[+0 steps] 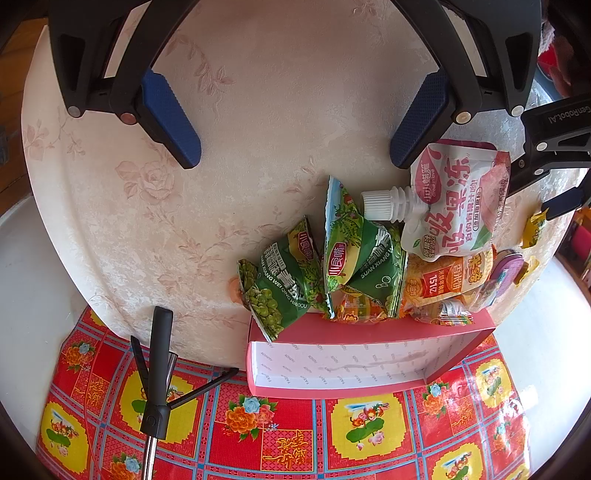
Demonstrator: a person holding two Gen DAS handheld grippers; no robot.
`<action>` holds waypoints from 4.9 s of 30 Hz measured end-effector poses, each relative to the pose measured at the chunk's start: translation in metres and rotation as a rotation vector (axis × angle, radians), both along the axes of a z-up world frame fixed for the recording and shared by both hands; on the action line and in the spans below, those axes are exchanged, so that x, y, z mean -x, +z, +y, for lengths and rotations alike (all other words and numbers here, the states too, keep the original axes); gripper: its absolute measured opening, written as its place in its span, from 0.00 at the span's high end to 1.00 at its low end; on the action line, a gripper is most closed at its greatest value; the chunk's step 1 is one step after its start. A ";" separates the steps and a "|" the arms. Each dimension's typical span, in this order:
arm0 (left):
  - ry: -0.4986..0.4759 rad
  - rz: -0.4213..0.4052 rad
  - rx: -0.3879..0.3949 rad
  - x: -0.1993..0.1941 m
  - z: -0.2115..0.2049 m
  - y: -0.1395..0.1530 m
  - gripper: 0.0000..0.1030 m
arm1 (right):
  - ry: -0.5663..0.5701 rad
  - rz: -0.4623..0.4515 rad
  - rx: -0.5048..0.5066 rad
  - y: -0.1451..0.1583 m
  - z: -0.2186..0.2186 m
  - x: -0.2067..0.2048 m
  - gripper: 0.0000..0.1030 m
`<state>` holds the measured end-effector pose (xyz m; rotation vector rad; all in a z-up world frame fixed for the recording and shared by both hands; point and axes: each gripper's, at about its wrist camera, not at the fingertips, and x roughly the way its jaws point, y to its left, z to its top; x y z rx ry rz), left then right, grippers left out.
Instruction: Organize snacks
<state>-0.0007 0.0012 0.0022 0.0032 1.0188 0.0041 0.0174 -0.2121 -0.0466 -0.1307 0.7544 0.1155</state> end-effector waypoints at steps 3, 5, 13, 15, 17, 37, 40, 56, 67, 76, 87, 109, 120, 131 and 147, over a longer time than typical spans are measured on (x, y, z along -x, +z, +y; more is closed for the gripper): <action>0.000 -0.001 0.000 0.000 0.000 0.000 0.01 | 0.000 0.000 0.000 0.000 0.000 0.000 0.00; 0.000 -0.001 0.000 0.000 0.000 0.000 0.01 | 0.000 0.000 0.000 0.000 0.000 0.000 0.00; 0.000 -0.002 0.000 0.000 0.000 0.000 0.01 | 0.000 -0.001 0.000 0.000 0.000 0.000 0.00; 0.000 -0.002 -0.001 0.000 0.000 0.000 0.01 | 0.000 -0.001 0.000 0.000 0.000 0.000 0.00; 0.000 -0.002 0.000 0.000 0.000 0.000 0.01 | 0.000 -0.001 0.000 0.000 0.000 0.001 0.00; -0.001 -0.007 -0.001 0.001 0.000 0.001 0.01 | 0.000 -0.003 -0.001 0.001 -0.001 0.001 0.00; -0.002 -0.010 -0.001 0.000 0.000 0.003 0.01 | 0.000 -0.004 -0.001 0.001 -0.001 0.001 0.00; -0.013 -0.043 0.058 0.008 0.014 0.018 0.17 | 0.001 0.009 -0.028 0.007 -0.005 0.005 0.06; 0.030 -0.097 0.023 0.004 0.049 0.029 0.19 | 0.077 0.018 -0.141 0.022 -0.001 0.012 0.07; 0.033 -0.081 0.058 -0.006 0.056 0.020 0.22 | 0.171 0.016 -0.092 0.028 0.032 0.015 0.07; 0.025 -0.080 0.036 -0.003 0.054 0.010 0.39 | 0.226 0.054 -0.082 0.024 0.061 0.001 0.08; 0.019 -0.103 0.014 -0.004 0.054 0.010 0.53 | 0.285 0.032 -0.044 0.018 0.084 -0.013 0.08; 0.018 -0.103 0.013 -0.005 0.056 0.010 0.53 | 0.293 0.018 -0.028 0.009 0.083 -0.011 0.13; -0.003 -0.087 0.044 -0.002 0.050 0.014 0.77 | 0.279 -0.013 -0.103 0.021 0.066 -0.007 0.49; -0.008 -0.094 0.040 0.003 0.043 0.021 0.79 | 0.282 0.004 -0.117 0.036 0.044 0.009 0.38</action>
